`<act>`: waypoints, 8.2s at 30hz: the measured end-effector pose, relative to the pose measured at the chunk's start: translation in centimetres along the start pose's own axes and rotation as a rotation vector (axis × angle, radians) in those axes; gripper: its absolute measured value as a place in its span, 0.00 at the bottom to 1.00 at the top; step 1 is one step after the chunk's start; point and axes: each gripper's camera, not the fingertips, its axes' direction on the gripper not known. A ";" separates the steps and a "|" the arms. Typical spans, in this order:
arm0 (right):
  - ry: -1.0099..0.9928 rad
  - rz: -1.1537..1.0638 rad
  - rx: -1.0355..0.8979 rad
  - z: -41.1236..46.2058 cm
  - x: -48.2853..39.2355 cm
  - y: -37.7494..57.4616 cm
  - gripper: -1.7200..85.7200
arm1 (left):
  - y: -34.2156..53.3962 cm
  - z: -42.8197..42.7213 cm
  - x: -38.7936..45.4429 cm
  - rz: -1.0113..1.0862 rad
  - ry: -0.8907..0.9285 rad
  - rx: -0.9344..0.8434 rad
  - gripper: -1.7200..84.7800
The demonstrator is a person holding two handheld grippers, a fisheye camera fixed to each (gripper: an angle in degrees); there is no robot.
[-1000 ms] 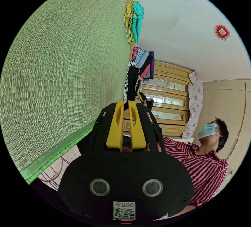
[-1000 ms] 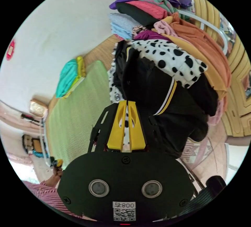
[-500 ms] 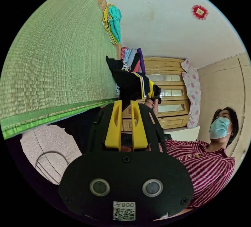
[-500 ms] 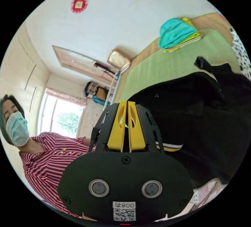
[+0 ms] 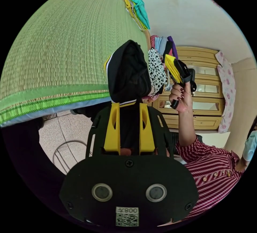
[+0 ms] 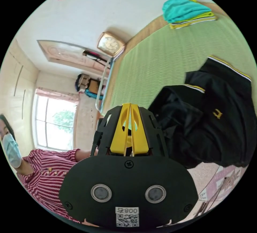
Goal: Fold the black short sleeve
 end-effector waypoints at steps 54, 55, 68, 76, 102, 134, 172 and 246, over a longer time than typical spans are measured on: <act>-0.234 0.151 0.286 -16.1 9.0 12.6 0.02 | 22.0 -4.2 31.1 0.534 -0.016 0.394 0.03; -0.270 0.239 0.212 -13.1 12.2 13.9 0.02 | 22.6 -2.6 30.2 0.490 -0.040 0.350 0.03; -0.160 0.416 0.188 -12.3 17.0 13.9 0.10 | 23.7 3.7 31.7 0.408 -0.055 0.252 0.03; 0.078 0.323 0.100 -10.9 12.4 1.5 0.15 | 23.2 6.1 33.7 0.407 -0.048 0.234 0.03; 0.137 0.351 -0.026 -8.9 11.8 -8.2 0.07 | 21.7 9.1 38.6 0.425 -0.027 0.301 0.03; -0.081 0.377 0.076 -10.2 17.7 -4.1 0.02 | 22.7 16.2 49.9 0.441 0.003 0.433 0.03; -0.574 -0.867 0.885 -38.4 -9.8 25.0 0.02 | 49.8 11.3 97.0 1.314 -0.290 1.249 0.03; 0.027 -0.391 0.620 -21.0 -9.9 -17.8 0.02 | -5.3 -7.9 82.5 0.675 -0.625 0.823 0.04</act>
